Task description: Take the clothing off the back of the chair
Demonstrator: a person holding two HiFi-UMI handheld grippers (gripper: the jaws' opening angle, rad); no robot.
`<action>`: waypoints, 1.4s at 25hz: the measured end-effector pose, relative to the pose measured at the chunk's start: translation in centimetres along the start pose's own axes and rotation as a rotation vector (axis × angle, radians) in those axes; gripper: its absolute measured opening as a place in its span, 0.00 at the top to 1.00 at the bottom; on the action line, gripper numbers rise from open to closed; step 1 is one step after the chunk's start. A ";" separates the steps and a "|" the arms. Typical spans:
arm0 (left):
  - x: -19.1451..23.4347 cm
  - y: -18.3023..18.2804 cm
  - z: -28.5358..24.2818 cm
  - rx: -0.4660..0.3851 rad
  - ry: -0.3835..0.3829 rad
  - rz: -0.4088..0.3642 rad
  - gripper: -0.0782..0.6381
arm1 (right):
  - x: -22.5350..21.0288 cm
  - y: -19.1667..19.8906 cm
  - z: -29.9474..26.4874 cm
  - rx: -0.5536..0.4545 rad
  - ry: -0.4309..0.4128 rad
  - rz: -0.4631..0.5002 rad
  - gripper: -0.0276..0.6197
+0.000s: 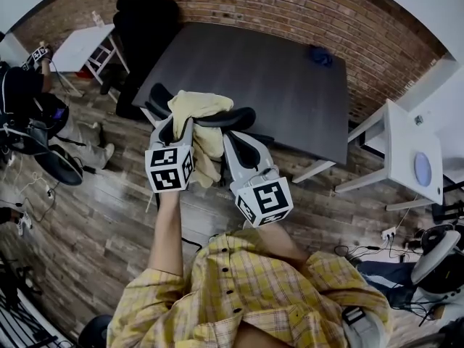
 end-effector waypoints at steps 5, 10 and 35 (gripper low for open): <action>-0.2 -0.3 0.1 0.000 0.005 0.034 0.69 | -0.1 -0.4 0.3 -0.004 0.000 0.004 0.95; -0.4 -0.7 0.4 -0.019 0.002 0.049 0.69 | 0.1 -0.6 0.3 -0.007 0.000 0.009 0.95; -0.5 -8.3 5.1 -0.201 -0.058 0.088 0.69 | 0.5 -1.7 1.0 -0.015 -0.023 0.021 0.95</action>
Point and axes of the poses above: the fingertips, and each gripper's own axes: z backward along the fingers, x to its left, y out of its underside, the point moved 2 cm from there along z, backward along the fingers, and after that the axes turned 8 degrees about -z, right-handed, at the moved point
